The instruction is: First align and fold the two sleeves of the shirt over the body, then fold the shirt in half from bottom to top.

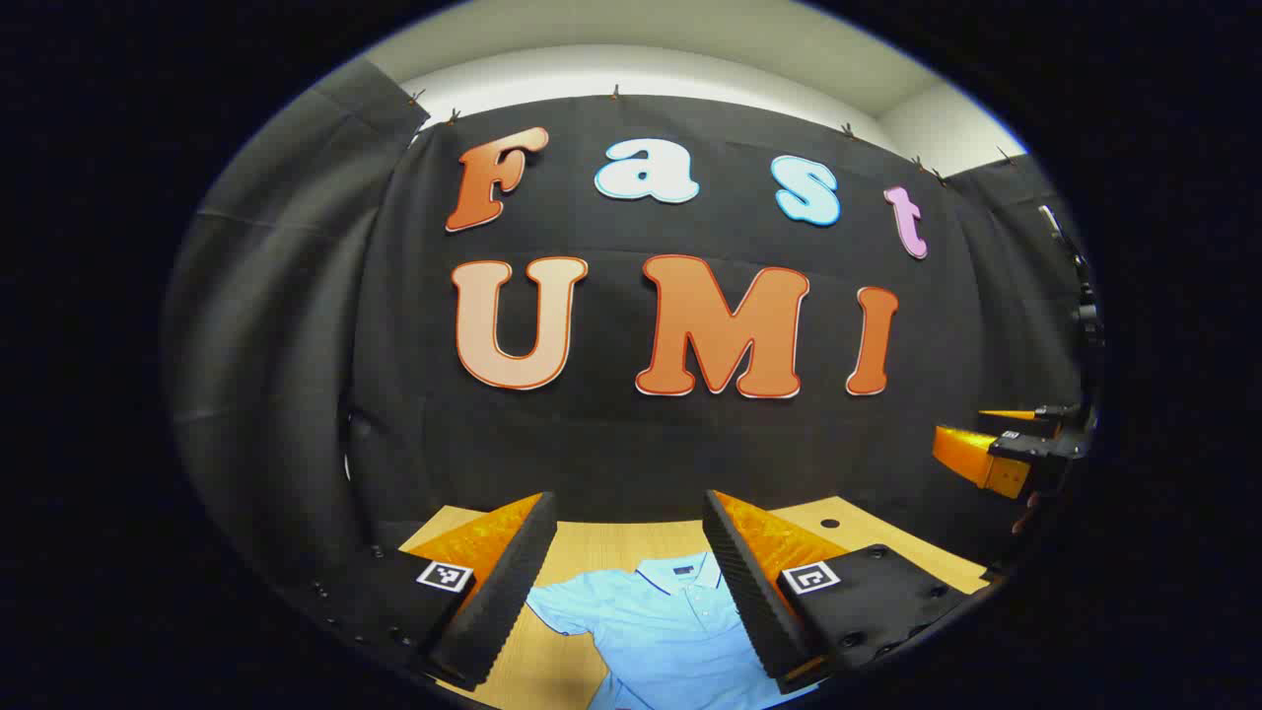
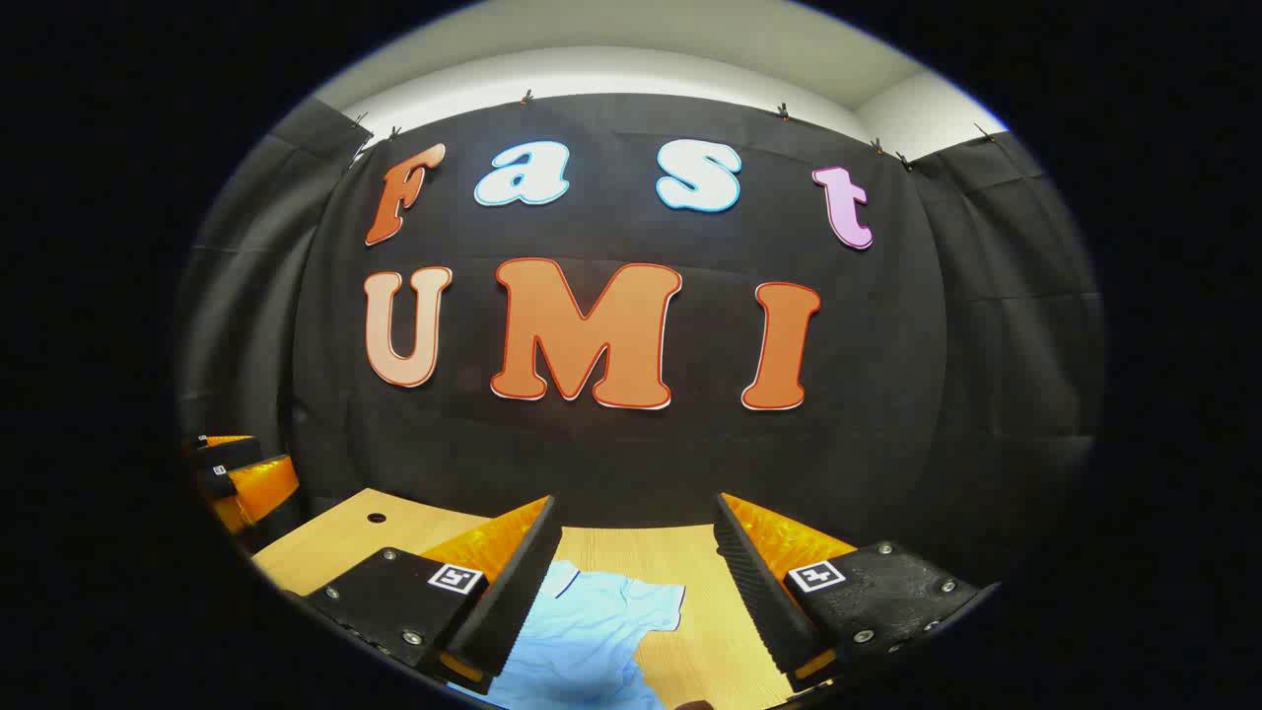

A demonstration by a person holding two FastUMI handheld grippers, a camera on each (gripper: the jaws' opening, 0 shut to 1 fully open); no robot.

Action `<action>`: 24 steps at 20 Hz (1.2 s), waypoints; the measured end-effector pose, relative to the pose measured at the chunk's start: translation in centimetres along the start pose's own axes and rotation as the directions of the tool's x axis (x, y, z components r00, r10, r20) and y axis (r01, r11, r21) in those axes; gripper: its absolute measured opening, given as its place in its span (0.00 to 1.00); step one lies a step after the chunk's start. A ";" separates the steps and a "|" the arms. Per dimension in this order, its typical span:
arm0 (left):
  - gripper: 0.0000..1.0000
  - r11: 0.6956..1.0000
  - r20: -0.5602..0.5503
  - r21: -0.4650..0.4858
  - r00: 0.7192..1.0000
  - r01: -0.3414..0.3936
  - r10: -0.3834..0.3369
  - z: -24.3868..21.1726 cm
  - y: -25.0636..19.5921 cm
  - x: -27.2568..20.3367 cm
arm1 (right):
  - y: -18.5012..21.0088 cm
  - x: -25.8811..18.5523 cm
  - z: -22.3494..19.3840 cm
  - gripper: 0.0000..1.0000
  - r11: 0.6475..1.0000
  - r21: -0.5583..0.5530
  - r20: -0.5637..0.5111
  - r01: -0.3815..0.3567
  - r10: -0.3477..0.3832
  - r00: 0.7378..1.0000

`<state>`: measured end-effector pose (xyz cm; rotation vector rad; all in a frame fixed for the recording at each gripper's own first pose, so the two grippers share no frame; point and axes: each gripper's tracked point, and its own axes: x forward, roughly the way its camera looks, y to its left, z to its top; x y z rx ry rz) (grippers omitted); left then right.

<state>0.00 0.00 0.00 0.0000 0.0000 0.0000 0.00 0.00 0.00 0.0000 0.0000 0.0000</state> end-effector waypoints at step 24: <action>0.94 0.989 0.117 0.087 0.987 -0.122 0.111 3.3 -2.3 2.2 | -1.4 10.0 -7.1 0.97 0.989 0.017 -0.223 -0.146 0.147 0.964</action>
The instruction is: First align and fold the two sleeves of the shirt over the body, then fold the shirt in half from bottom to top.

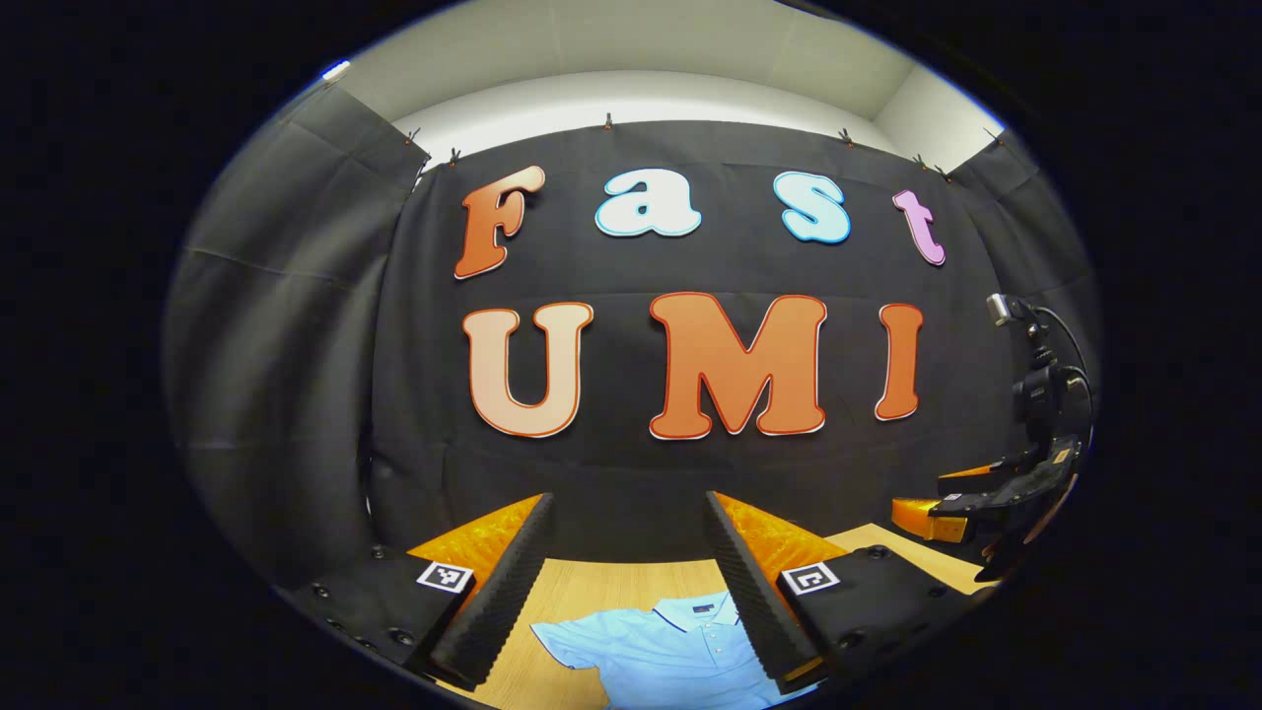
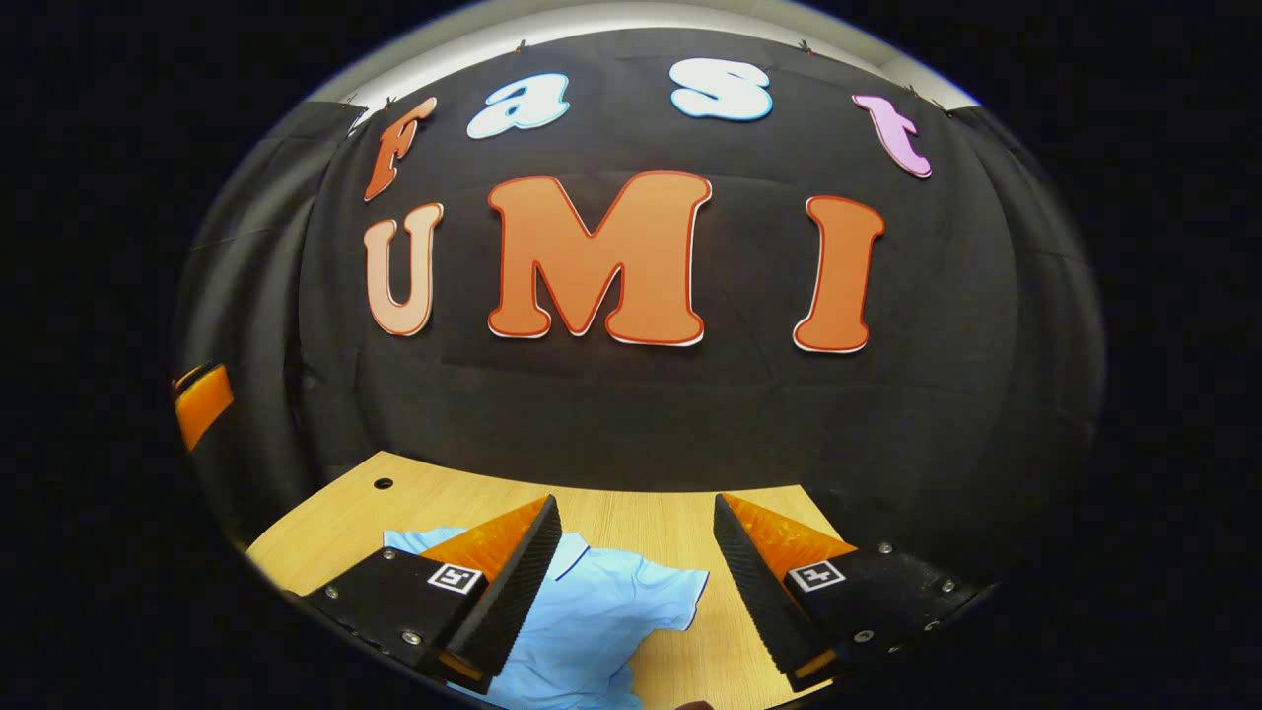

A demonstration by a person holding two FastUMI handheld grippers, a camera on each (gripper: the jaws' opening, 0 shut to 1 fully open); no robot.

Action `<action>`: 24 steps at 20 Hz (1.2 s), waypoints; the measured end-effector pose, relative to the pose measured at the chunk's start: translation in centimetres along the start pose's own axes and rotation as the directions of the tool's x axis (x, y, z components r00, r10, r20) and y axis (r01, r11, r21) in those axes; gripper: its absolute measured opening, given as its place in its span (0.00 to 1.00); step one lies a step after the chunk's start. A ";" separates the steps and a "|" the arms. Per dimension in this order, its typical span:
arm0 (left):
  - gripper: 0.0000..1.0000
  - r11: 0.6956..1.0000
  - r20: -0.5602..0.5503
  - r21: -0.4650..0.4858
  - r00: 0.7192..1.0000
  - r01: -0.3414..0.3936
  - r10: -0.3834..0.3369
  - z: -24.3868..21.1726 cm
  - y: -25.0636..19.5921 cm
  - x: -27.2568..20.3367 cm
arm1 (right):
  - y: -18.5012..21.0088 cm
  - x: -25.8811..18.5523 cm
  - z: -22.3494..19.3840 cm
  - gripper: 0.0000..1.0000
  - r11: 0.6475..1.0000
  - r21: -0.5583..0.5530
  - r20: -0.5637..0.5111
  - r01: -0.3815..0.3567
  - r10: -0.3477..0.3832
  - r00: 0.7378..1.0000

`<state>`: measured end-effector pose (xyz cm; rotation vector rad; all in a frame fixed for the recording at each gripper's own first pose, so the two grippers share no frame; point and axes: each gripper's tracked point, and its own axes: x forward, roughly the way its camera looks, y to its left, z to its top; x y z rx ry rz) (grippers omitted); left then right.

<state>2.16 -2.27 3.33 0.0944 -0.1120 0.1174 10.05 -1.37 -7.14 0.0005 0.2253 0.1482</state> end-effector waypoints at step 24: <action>1.00 0.979 0.017 0.180 0.995 -0.100 0.098 1.7 -2.5 4.0 | -5.0 13.9 -20.7 0.90 0.999 0.053 -0.663 0.005 0.031 0.748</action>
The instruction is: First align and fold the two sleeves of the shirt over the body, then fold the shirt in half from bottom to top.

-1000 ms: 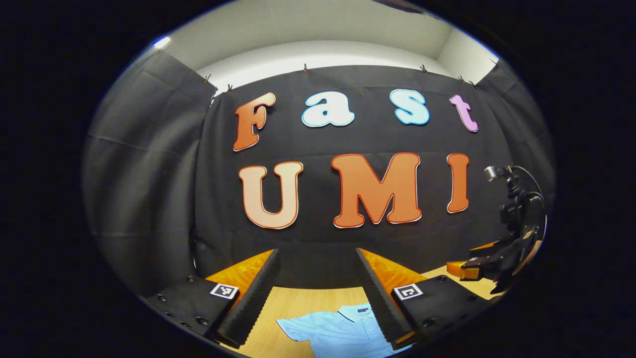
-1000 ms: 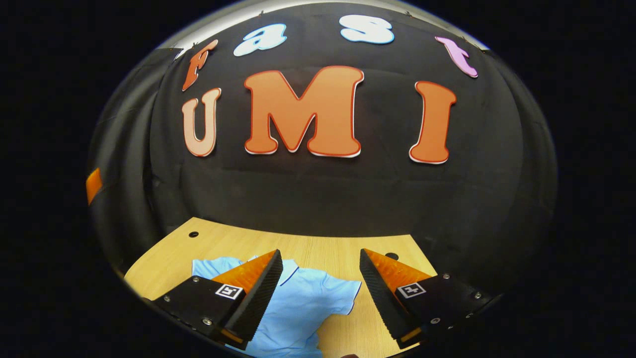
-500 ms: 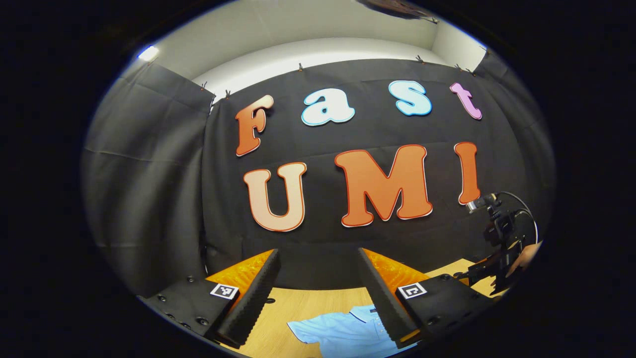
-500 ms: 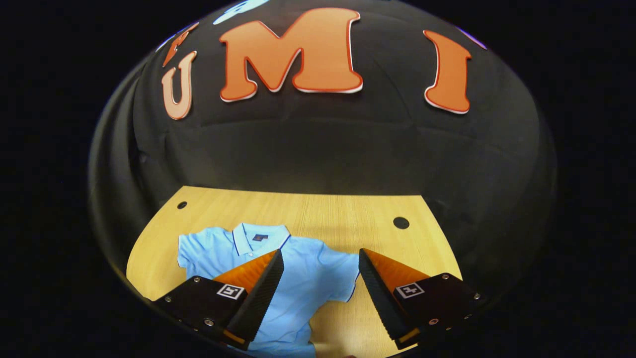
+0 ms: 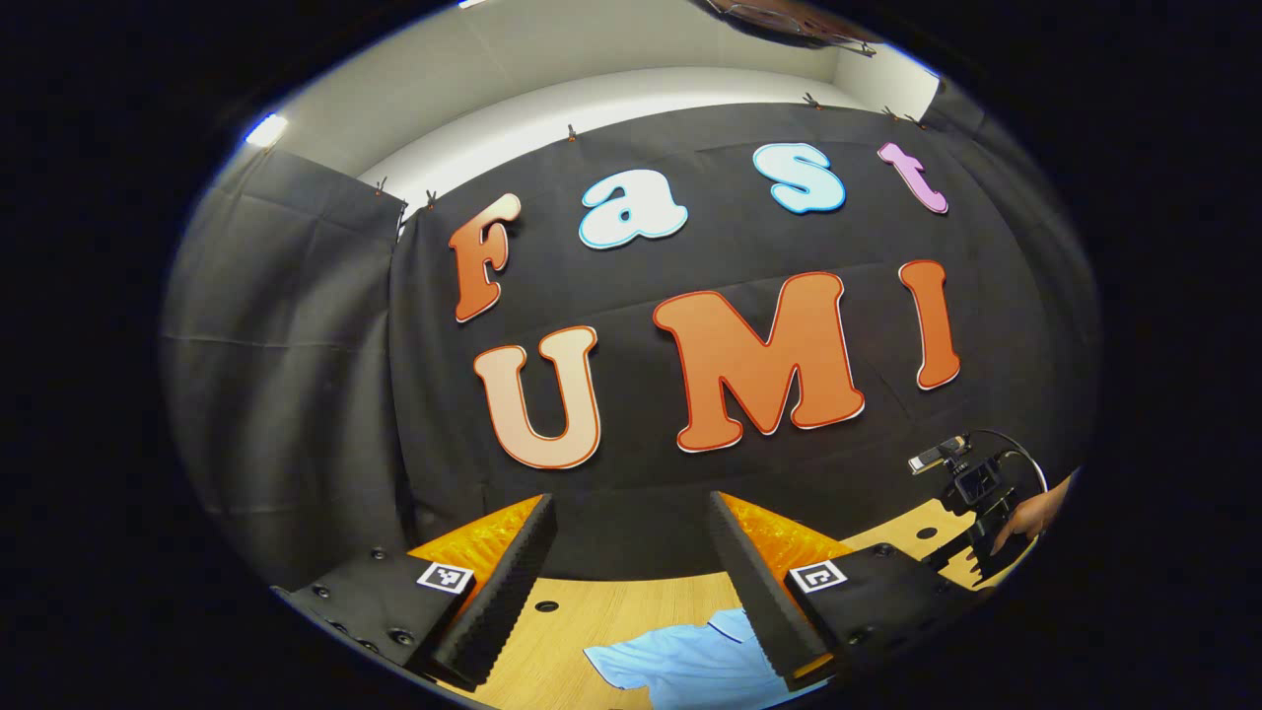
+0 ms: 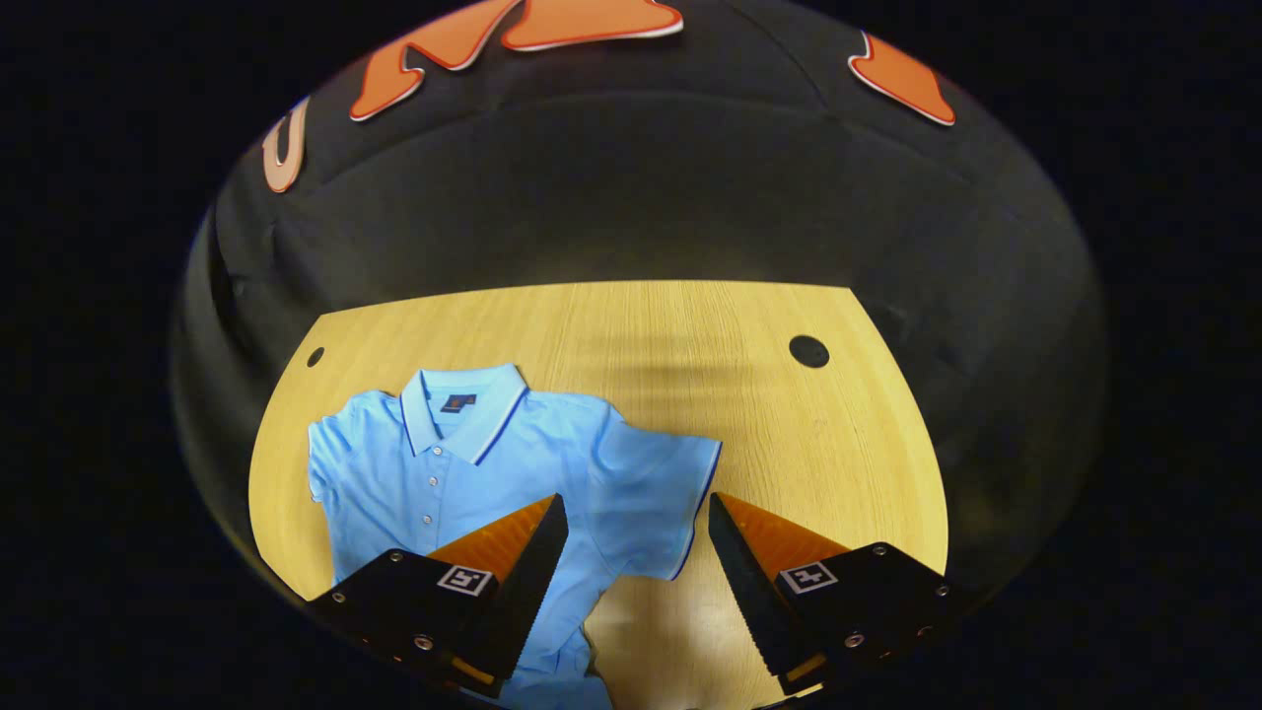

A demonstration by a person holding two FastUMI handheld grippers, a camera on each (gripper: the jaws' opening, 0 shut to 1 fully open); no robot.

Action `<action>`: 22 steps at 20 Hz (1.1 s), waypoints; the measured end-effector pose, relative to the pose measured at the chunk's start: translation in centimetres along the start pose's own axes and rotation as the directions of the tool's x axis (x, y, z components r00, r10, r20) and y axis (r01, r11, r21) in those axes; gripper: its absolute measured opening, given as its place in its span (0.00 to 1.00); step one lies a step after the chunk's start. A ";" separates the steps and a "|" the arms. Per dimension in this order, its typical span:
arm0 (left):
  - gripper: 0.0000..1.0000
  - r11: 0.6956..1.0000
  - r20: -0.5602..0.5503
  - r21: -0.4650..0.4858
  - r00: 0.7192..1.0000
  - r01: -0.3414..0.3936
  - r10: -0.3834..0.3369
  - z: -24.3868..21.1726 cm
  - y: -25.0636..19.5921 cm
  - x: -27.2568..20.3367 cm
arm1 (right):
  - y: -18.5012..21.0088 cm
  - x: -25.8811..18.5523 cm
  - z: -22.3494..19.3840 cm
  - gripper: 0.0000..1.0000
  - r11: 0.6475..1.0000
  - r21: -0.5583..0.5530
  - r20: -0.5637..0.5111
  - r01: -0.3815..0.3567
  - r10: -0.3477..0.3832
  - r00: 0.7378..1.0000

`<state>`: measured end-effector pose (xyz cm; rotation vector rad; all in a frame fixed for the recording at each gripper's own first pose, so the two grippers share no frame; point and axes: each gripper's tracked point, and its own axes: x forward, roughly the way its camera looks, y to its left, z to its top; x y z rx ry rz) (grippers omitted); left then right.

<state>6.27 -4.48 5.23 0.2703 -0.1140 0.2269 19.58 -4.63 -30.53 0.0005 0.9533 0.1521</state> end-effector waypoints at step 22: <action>1.00 0.991 -0.147 0.136 0.989 -0.011 0.031 -2.9 -3.0 0.1 | -2.8 9.6 -4.8 0.72 0.984 0.119 -0.291 0.133 -0.093 0.952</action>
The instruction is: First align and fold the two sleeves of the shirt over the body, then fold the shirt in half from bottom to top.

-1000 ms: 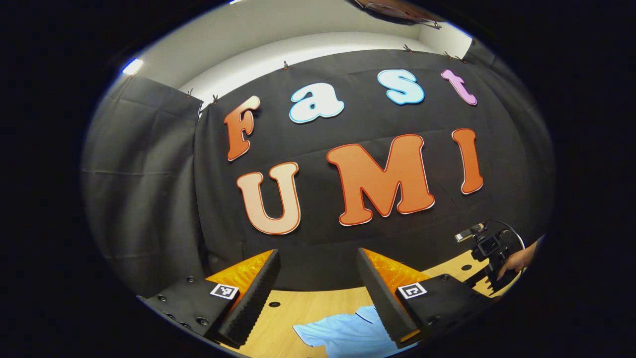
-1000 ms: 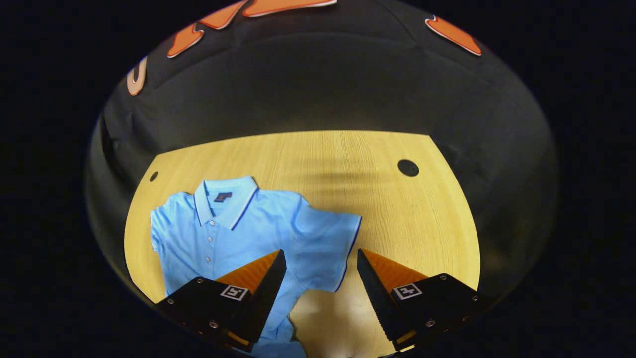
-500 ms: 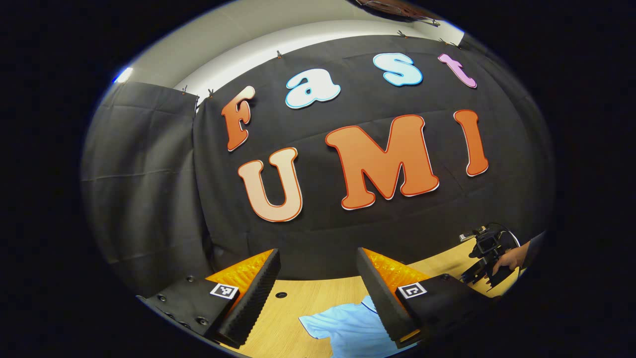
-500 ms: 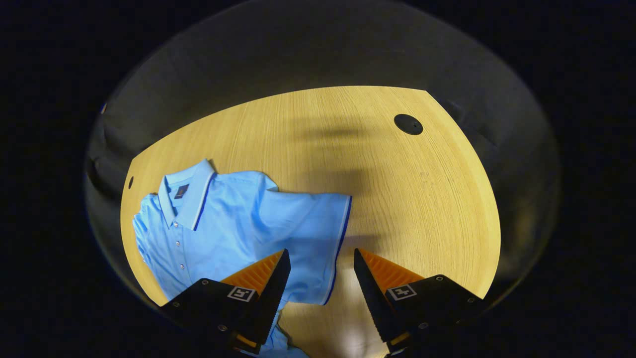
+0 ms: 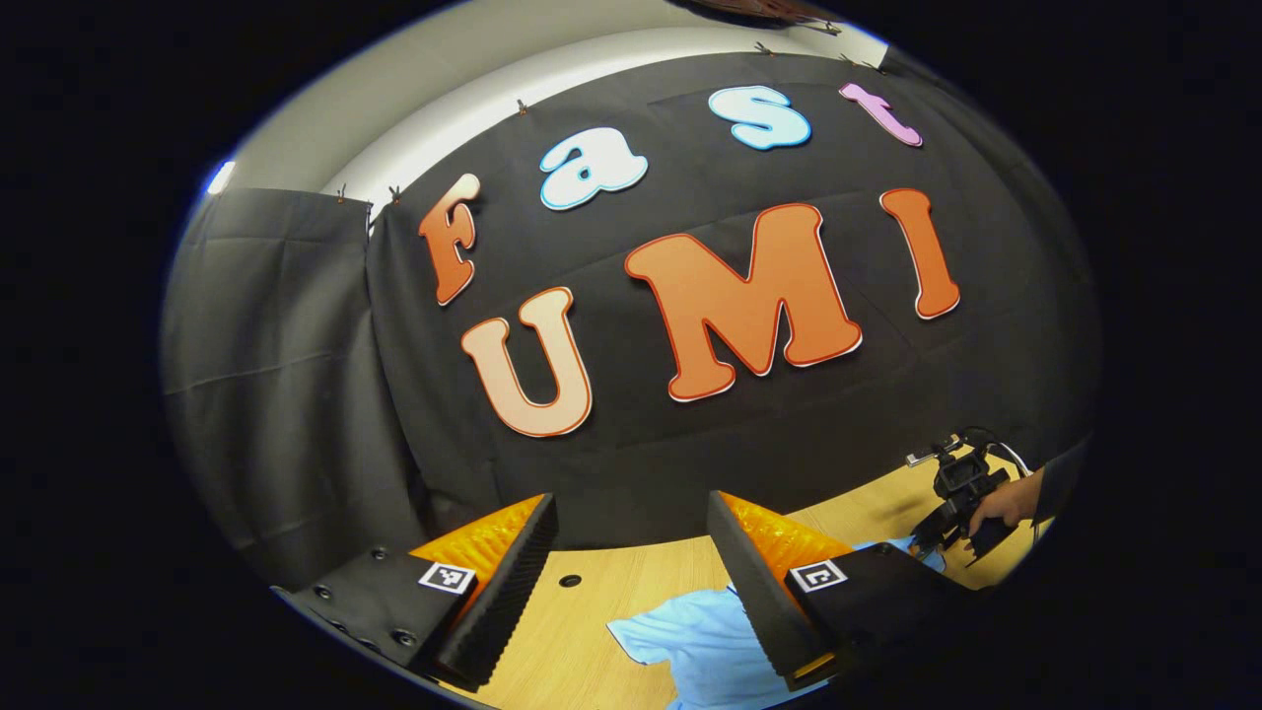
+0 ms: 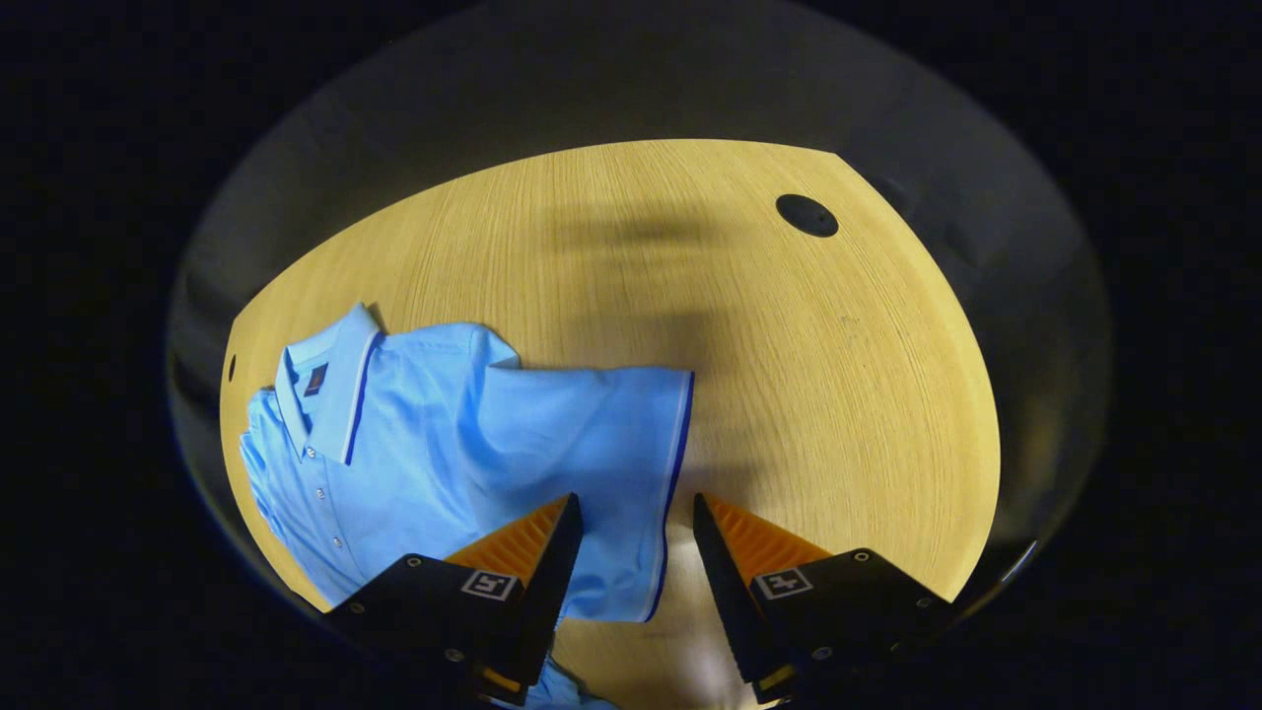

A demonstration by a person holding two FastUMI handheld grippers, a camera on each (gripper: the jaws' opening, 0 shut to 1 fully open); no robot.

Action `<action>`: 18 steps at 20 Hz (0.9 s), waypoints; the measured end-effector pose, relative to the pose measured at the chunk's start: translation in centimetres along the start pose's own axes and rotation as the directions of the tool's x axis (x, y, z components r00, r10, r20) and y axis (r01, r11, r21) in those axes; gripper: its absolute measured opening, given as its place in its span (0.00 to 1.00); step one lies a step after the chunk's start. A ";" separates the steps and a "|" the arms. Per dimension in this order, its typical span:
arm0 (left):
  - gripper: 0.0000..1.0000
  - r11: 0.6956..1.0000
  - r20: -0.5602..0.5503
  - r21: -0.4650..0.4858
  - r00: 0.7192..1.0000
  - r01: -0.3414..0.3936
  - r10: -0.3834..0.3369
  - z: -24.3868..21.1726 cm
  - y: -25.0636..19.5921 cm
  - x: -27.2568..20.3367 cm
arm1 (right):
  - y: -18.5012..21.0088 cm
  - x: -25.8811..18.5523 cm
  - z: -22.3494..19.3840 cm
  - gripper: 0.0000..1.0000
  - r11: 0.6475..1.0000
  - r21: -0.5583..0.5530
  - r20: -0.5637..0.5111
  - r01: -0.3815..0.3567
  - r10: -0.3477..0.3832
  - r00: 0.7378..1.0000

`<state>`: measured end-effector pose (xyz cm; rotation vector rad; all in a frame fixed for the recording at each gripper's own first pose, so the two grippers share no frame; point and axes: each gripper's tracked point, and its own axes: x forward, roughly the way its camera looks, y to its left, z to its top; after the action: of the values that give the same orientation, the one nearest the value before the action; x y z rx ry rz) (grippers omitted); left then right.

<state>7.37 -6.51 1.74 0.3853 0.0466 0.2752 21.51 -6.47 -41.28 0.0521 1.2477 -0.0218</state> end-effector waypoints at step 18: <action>0.99 0.985 -0.118 -0.151 0.990 -0.089 0.071 -3.7 2.5 -0.7 | 5.9 -4.1 2.0 0.05 0.948 0.104 0.076 -0.302 0.295 0.952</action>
<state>5.66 -3.15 -0.70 0.2161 0.1195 0.3777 22.33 -0.69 -36.60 0.3382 1.1673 0.1672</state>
